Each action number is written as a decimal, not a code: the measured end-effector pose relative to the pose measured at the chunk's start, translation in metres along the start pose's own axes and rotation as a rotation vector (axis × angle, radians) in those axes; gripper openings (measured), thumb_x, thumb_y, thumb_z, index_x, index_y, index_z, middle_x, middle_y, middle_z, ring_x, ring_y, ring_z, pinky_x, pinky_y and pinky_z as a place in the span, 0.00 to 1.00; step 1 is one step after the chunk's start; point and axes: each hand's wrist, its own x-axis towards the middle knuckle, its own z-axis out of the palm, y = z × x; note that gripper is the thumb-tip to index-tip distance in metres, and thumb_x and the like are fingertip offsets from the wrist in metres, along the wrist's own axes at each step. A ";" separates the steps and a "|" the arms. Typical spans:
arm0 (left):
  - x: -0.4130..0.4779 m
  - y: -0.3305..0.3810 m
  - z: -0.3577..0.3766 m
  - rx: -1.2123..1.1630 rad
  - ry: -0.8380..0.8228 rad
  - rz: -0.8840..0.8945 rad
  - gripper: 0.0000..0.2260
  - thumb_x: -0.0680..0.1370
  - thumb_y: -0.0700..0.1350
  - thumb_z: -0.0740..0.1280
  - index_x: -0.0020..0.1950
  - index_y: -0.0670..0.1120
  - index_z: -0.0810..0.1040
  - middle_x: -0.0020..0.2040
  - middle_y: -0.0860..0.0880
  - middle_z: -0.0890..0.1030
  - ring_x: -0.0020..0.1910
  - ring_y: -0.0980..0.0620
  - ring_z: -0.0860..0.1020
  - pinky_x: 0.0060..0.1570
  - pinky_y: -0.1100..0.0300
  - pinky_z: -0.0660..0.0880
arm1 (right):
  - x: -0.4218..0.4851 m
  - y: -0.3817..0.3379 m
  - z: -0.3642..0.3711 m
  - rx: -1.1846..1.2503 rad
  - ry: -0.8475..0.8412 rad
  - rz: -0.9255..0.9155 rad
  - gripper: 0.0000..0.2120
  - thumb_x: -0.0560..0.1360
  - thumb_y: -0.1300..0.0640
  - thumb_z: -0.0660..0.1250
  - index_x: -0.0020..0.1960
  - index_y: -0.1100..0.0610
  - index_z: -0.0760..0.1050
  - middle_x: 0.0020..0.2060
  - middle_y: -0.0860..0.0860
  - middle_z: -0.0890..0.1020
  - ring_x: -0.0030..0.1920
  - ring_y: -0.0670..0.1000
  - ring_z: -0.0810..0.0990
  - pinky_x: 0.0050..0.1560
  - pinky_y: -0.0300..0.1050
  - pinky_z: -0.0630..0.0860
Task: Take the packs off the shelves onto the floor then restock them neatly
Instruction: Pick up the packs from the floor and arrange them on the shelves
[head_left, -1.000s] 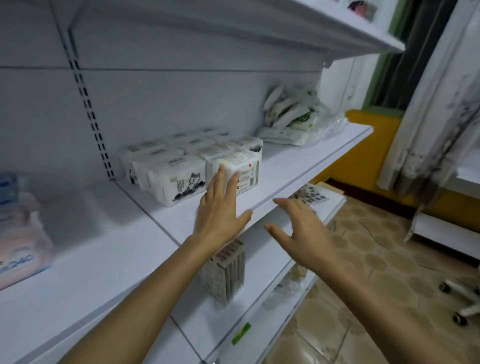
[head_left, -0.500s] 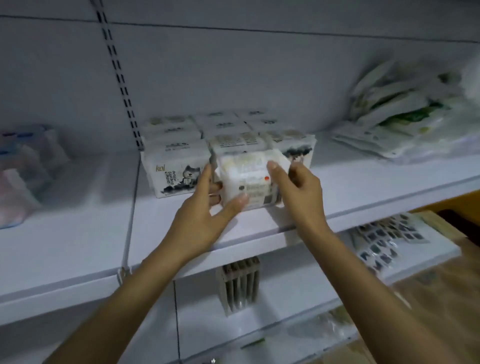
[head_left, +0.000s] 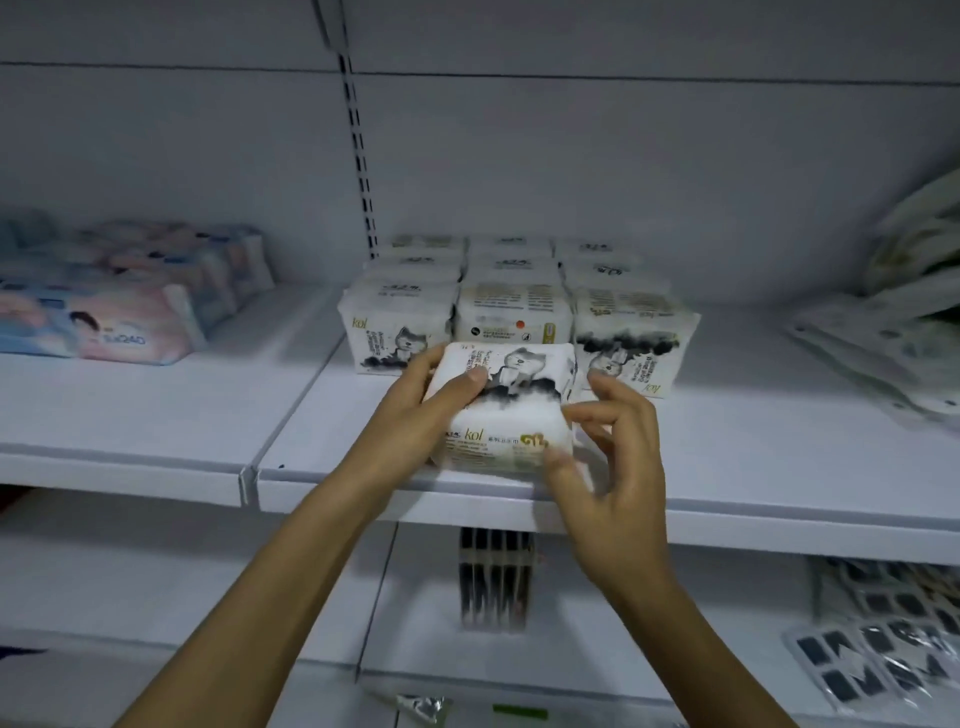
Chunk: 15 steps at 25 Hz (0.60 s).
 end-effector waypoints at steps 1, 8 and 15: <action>-0.004 -0.001 0.001 -0.026 0.001 0.061 0.21 0.77 0.51 0.67 0.69 0.56 0.69 0.57 0.57 0.81 0.51 0.59 0.82 0.42 0.66 0.77 | 0.006 -0.006 -0.002 0.096 -0.012 0.098 0.08 0.70 0.48 0.66 0.46 0.50 0.72 0.64 0.49 0.72 0.63 0.39 0.72 0.55 0.34 0.75; 0.008 -0.013 -0.004 0.297 -0.014 0.471 0.32 0.70 0.42 0.76 0.70 0.51 0.67 0.71 0.53 0.68 0.68 0.56 0.70 0.62 0.59 0.75 | 0.047 -0.005 -0.011 0.070 -0.138 -0.085 0.26 0.68 0.64 0.69 0.63 0.53 0.66 0.63 0.48 0.71 0.64 0.45 0.72 0.60 0.39 0.75; 0.019 -0.036 -0.001 0.447 0.085 0.520 0.29 0.72 0.45 0.74 0.70 0.52 0.68 0.73 0.53 0.63 0.70 0.53 0.67 0.62 0.62 0.73 | 0.050 0.018 -0.011 -0.038 -0.171 -0.066 0.17 0.71 0.56 0.68 0.59 0.48 0.74 0.65 0.46 0.73 0.68 0.41 0.68 0.67 0.40 0.69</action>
